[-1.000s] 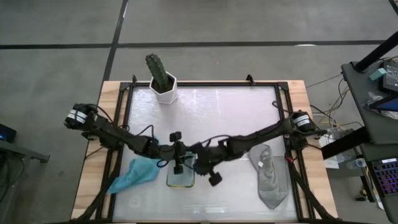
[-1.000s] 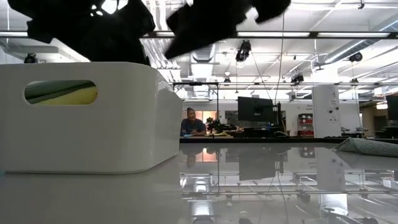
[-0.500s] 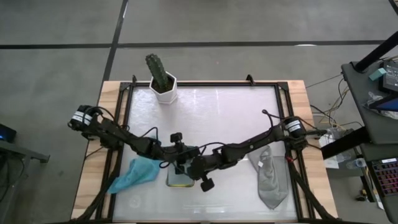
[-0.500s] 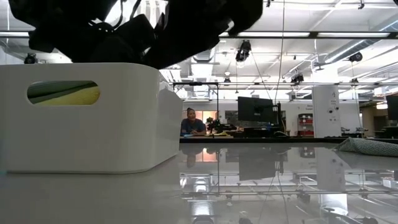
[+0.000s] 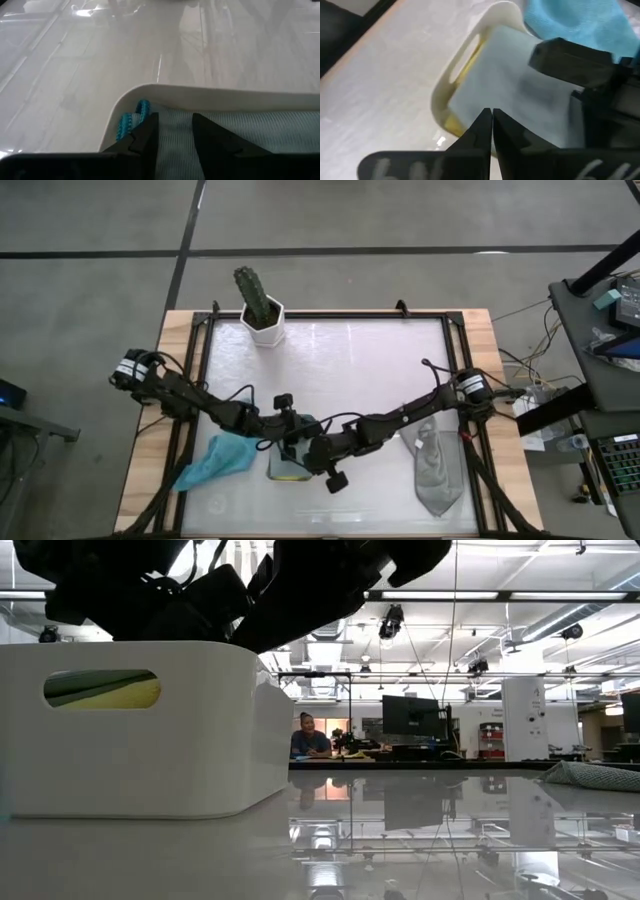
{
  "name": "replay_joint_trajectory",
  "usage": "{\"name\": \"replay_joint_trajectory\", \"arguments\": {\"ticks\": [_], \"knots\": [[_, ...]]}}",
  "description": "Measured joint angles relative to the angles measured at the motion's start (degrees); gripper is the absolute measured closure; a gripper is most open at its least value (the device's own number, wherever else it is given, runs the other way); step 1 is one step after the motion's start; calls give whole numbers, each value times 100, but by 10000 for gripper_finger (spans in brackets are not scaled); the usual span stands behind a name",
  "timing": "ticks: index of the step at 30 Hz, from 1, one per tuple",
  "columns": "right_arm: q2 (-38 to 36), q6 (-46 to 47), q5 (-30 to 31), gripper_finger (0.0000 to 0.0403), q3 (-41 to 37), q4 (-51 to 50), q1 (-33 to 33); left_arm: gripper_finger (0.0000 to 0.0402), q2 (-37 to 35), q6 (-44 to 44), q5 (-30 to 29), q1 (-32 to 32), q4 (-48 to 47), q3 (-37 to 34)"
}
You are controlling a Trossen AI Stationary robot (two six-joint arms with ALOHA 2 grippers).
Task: Fold microfiber towels
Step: Put the light blue microfiber towel into the bin
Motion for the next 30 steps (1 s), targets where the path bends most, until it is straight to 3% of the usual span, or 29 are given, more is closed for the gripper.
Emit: {"name": "replay_joint_trajectory", "arguments": {"ticks": [4, 8, 14, 18, 23, 30], "knots": [[16, -67, -386, 394, -3, 8, 72, 298, -13, -63, -44, 13, 71, 7], [21, -97, -381, 394, -9, 3, 95, 298, -133, -31, -42, 10, 25, 10], [-155, -231, -332, 394, 100, -51, 104, 298, -861, 234, 132, -108, -48, 2], [-313, -254, -154, 394, 108, -131, 111, 298, -1449, 186, 264, -310, -958, -2], [-280, -261, 159, 394, 95, -111, 103, 298, -1881, -477, 285, -614, -2424, -88], [162, -293, 159, 394, 76, 135, -13, 298, -1703, -970, -19, -648, -2613, -420]]}}
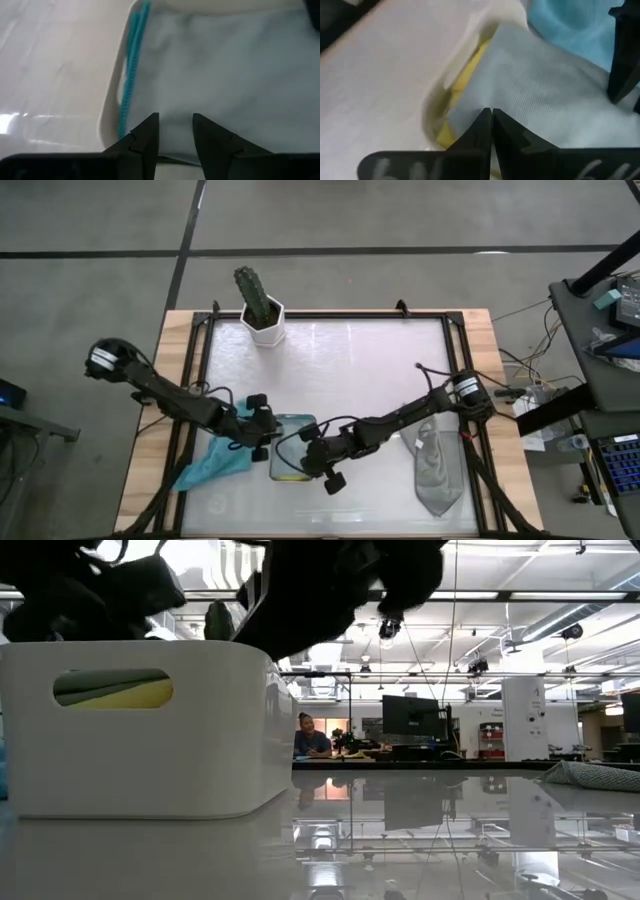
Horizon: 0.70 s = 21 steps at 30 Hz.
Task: Fold microfiber towels
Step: Put the light blue microfiber towel into the bin, then fold the gray microfiber towel
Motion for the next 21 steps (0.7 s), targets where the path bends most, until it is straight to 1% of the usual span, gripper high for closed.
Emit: {"name": "replay_joint_trajectory", "arguments": {"ticks": [2, 5, 10, 15, 21], "knots": [[78, 15, -46, 394, 18, 2, -18, 298, 85, -97, -124, 9, 32, -23], [136, 16, -421, 394, 33, 32, -16, 298, 161, -127, -138, 14, 65, -30], [153, 44, -477, 394, 35, 39, -14, 298, 106, -125, -146, 18, -1, 19], [-44, -46, -432, 394, 26, -83, 18, 298, -239, -82, -167, 20, -40, 31], [-608, -68, -362, 394, 31, -273, 113, 298, -767, 146, -165, 18, -50, 31]]}}
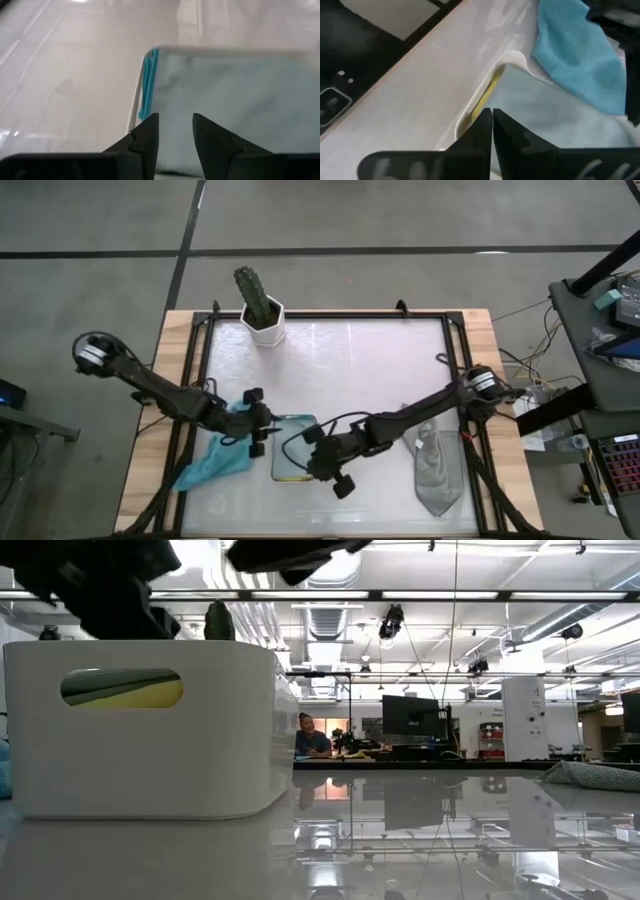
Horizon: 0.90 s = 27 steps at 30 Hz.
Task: Fold microfiber towels
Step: Fold the gray microfiber towel
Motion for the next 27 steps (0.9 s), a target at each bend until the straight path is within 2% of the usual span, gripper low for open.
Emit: {"name": "replay_joint_trajectory", "arguments": {"ticks": [4, 8, 12, 18, 21, 27], "knots": [[-337, 233, 297, 394, -4, -886, 114, 298, -295, 165, -11, -5, 230, 2], [-777, 997, 862, 394, -117, -2016, 265, 298, -359, 663, -28, -68, 1074, -54], [-1123, 2103, 1090, 394, -289, -3188, 331, 298, -262, 1196, -11, -103, 1808, -70], [-1510, 4582, 1111, 388, -808, -4856, 161, 298, -144, 1644, -13, -109, 2548, -74], [-1673, 5501, 1120, 368, -1267, -5343, 93, 298, -72, 1887, -13, -107, 2596, -46], [-1898, 6770, 1065, 296, -2405, -5137, 3, 298, -73, 2532, -98, -74, 2881, -70]]}}
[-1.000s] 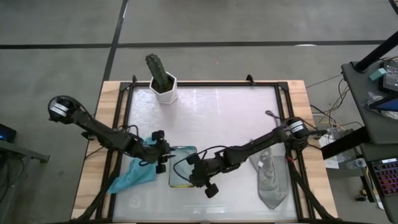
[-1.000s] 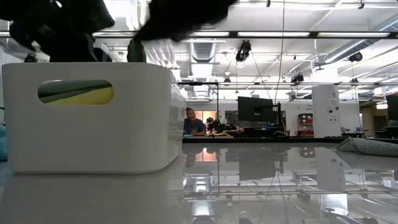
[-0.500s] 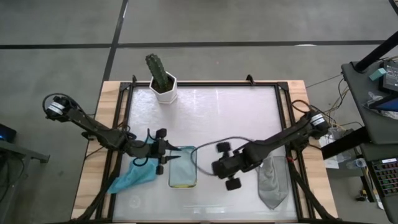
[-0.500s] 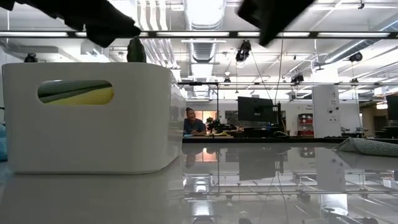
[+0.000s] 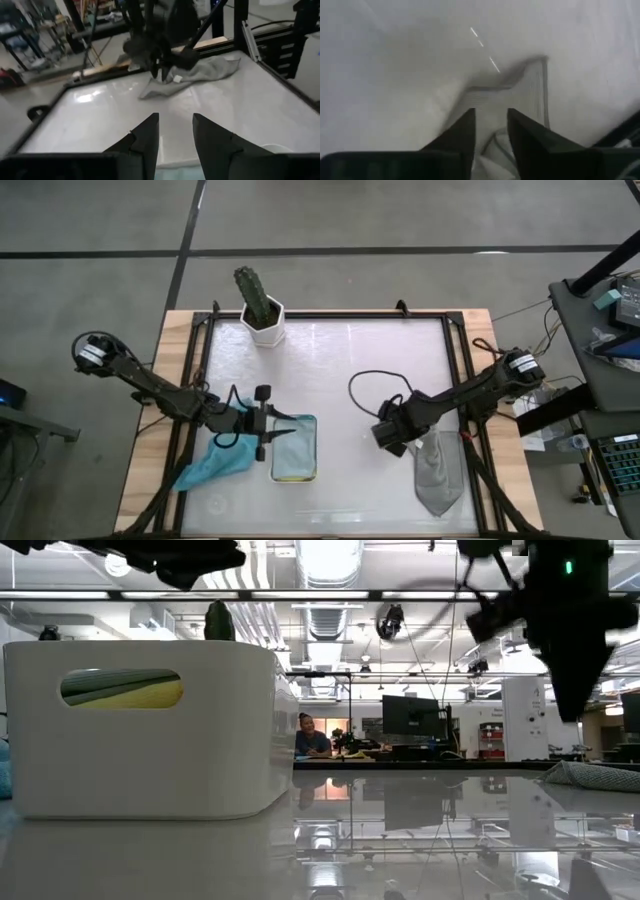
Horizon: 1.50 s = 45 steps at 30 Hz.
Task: Fold microfiber towels
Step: Fold the gray microfiber towel
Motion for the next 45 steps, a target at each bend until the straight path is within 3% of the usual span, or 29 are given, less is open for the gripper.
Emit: {"name": "replay_joint_trajectory", "arguments": {"ticks": [6, 10, 14, 18, 21, 23, 29, 32, 35, 39, 45], "knots": [[-119, 561, -154, 223, -999, 1261, -24, 298, -2, 803, -65, 9, 193, 51], [-109, 984, -109, 201, -1350, 1656, -52, 298, -7, 1303, -83, 40, 616, 42], [-107, 1088, -57, 216, -1640, 2150, -50, 298, -7, 1839, -83, 71, 894, 38], [-125, 937, -27, 283, -1763, 2386, -46, 298, -7, 2005, -81, 160, 1066, 31], [-196, 329, 234, 362, -1711, 2408, -36, 298, -7, 1998, -29, 251, 1032, 19], [-266, -276, 580, 383, -1593, 2367, -61, 298, -7, 1945, 109, 314, 1035, 18], [-771, -2406, 1275, 394, -1071, 2971, -200, 298, -7, 1802, 524, 579, 1037, 70], [-1148, -3829, 1304, 394, -1000, 3974, -256, 297, -7, 1641, 576, 820, 1049, 164], [-1532, -4933, 1221, 394, -1049, 5177, -445, 296, -7, 1437, 1101, 1143, 1034, 264], [-1937, -5698, 977, 394, -1059, 5981, -838, 274, -7, 1199, 1848, 1562, 1056, 423], [-2053, -5922, 823, 394, -1061, 6902, -1462, 196, -7, 1330, 1915, 1905, 1054, 554]]}}
